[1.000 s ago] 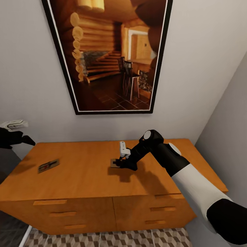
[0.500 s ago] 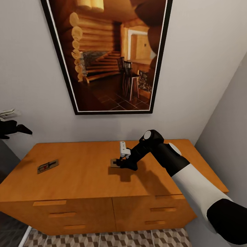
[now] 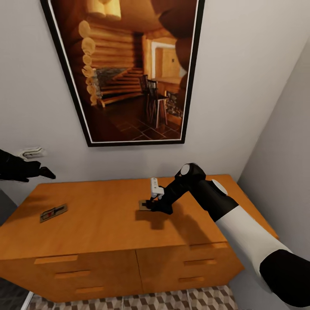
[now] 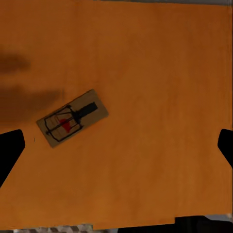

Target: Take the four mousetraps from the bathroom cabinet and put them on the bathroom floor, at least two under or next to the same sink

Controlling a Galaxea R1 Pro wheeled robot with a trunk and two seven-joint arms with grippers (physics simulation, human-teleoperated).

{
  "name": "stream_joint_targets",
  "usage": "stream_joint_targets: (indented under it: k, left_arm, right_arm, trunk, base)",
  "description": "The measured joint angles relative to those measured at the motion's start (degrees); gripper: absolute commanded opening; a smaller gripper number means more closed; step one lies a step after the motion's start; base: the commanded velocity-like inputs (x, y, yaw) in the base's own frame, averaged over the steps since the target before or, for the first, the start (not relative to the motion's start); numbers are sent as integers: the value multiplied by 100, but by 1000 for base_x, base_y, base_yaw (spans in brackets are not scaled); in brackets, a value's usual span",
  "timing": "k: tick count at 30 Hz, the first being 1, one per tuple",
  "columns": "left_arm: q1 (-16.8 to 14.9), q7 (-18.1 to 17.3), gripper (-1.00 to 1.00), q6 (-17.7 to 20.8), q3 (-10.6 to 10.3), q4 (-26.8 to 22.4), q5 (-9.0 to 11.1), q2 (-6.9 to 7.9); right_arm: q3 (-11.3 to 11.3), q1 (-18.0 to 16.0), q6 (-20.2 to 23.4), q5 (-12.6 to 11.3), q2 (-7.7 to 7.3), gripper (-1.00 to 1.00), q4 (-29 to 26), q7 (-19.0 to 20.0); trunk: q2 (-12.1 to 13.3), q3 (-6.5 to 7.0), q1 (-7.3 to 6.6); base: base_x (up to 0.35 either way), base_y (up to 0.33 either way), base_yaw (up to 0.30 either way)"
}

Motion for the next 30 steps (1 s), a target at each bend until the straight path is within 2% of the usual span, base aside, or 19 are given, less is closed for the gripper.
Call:
stream_joint_targets:
  k: [5,15,21,30]
  left_arm:
    - [-3,0,100,9,-16,0,0,-88]
    - [1,0,100,21,-49,-1,2,-97]
    - [1,0,100,20,-330,-1,2,-156]
    - [1,0,100,19,-408,5,2,-182]
  right_arm:
    - [0,2,-3,0,3,-100,7,5]
    - [0,5,-3,-1,14,-100,17,-2]
    - [0,6,-3,-2,13,-100,16,-4]
    - [7,9,-3,6,3,-100,30,-3]
  trunk:
    - [0,44,0]
    - [0,104,0]
    - [0,107,1]
    - [0,108,1]
  base:
    - [0,0,-160]
    - [0,22,-99]
    - [-51,234,-7]
    - [-71,289,-1]
